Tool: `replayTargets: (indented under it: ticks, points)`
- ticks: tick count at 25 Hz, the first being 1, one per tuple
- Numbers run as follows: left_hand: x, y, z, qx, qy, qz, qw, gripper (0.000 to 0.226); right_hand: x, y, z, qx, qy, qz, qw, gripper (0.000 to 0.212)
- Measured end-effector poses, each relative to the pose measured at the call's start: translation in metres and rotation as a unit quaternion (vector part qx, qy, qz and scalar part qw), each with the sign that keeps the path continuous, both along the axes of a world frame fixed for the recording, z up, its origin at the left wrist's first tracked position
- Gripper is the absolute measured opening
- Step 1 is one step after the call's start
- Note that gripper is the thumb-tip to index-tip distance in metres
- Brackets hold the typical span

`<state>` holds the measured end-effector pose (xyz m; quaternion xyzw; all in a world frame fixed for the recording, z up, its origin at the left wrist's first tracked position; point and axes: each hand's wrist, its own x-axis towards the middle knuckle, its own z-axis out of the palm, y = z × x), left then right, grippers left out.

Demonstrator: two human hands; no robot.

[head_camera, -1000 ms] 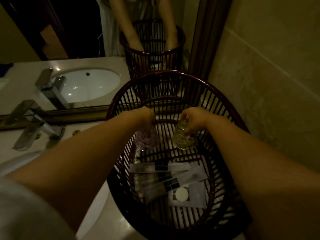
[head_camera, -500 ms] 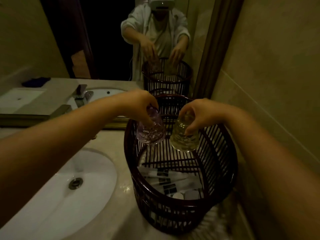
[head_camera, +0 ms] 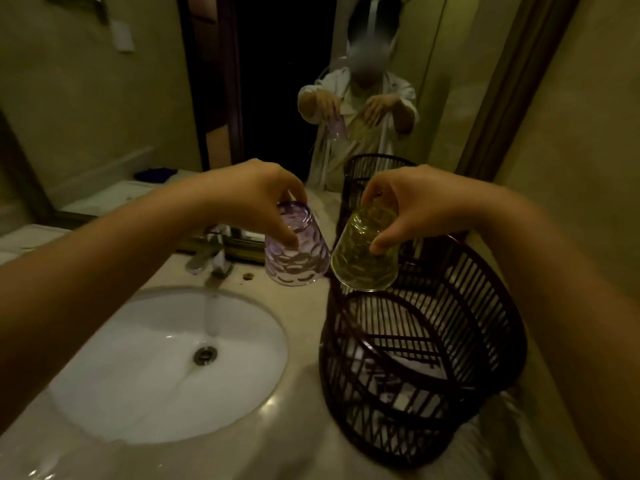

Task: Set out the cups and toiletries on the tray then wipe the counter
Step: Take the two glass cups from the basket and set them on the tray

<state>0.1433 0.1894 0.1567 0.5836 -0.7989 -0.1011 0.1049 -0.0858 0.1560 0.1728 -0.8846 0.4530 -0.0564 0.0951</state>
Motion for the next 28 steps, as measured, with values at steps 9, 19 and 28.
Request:
replayTargets:
  ticks: [9, 19, 28]
  points:
    - [0.199, 0.128, -0.059, -0.014, 0.065, 0.104, 0.992, 0.054, 0.19, 0.087, -0.041, 0.043, -0.071, 0.07, 0.994, 0.056]
    - [0.361, 0.216, -0.146, -0.043, 0.271, 0.247, 0.929, 0.075, 0.37, 0.13, -0.106, 0.072, -0.13, 0.153, 0.977, 0.055]
    - [0.477, 0.166, -0.184, -0.041, 0.266, 0.313, 0.911, 0.061, 0.5, 0.061, -0.147, 0.083, -0.139, 0.167, 0.973, 0.058]
